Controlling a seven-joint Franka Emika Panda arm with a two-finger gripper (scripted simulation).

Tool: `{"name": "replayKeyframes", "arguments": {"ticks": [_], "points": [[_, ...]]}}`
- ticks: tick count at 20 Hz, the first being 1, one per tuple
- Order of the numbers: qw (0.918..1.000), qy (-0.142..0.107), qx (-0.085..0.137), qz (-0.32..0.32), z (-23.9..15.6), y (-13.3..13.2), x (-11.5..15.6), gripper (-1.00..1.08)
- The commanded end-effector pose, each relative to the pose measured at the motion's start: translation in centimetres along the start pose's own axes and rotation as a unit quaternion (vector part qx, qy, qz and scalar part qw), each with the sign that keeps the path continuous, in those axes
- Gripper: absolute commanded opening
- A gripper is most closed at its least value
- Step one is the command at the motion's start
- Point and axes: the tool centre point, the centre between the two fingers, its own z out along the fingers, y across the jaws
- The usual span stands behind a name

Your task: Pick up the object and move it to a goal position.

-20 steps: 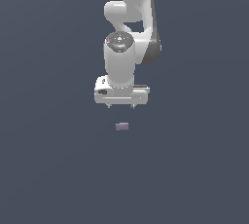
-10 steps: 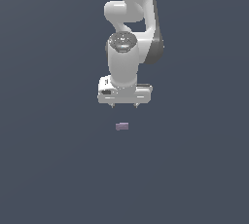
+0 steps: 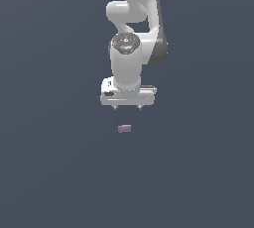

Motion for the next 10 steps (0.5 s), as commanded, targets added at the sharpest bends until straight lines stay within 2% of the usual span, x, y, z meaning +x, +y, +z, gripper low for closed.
{"name": "replayKeyframes", "arguments": {"ticks": [1, 10], "points": [[0.9999, 0.0, 0.0, 0.01, 0.12, 0.01, 0.05, 1.0], [0.9966, 0.001, 0.002, 0.082, 0.88, 0.09, 0.42, 1.0]]}}
